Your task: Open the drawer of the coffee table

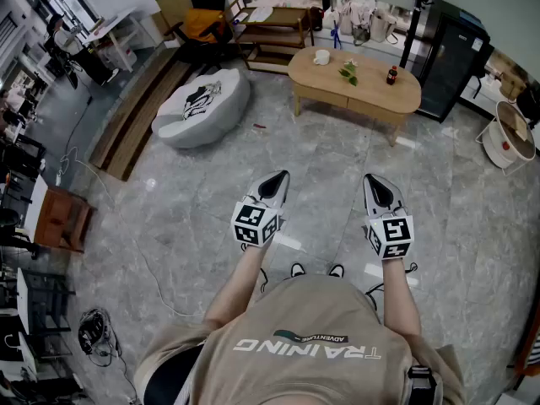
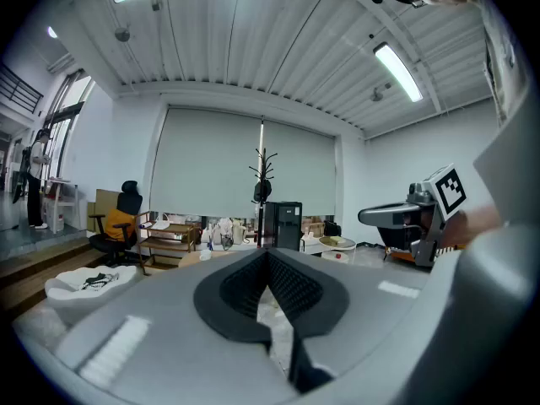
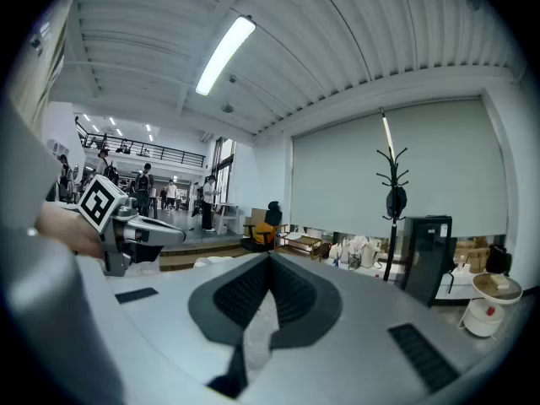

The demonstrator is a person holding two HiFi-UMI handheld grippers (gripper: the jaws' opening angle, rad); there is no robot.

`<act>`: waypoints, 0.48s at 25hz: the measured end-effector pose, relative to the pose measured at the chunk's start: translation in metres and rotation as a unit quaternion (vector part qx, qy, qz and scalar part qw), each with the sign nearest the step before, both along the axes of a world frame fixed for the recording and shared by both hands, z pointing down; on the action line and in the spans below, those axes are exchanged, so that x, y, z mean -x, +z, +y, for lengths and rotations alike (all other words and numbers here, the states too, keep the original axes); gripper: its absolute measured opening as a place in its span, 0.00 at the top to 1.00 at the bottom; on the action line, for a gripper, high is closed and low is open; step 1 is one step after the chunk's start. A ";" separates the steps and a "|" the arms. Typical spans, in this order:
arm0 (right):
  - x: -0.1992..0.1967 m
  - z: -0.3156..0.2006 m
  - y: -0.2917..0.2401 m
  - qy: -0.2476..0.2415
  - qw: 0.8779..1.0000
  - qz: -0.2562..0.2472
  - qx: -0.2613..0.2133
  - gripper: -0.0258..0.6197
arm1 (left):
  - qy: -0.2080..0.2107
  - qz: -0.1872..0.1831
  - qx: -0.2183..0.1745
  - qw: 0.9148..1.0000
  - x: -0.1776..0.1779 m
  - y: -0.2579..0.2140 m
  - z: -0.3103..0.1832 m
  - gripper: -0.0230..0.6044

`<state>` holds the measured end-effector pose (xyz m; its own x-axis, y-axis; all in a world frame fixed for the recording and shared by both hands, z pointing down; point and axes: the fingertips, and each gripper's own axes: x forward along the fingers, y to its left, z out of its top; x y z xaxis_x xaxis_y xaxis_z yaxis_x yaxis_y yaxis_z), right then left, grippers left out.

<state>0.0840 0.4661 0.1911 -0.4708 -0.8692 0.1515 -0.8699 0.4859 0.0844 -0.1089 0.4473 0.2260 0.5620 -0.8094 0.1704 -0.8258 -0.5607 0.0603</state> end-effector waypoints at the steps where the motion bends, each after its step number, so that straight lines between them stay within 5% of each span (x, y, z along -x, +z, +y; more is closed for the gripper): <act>1: 0.000 -0.001 0.000 -0.002 1.000 0.002 0.000 0.96 | -0.001 0.000 0.001 1.000 0.000 0.001 -0.001 0.95; 12: 0.008 -0.007 -0.002 -0.012 1.000 0.012 -0.011 0.96 | -0.019 0.011 -0.008 1.000 0.013 0.000 -0.009 0.95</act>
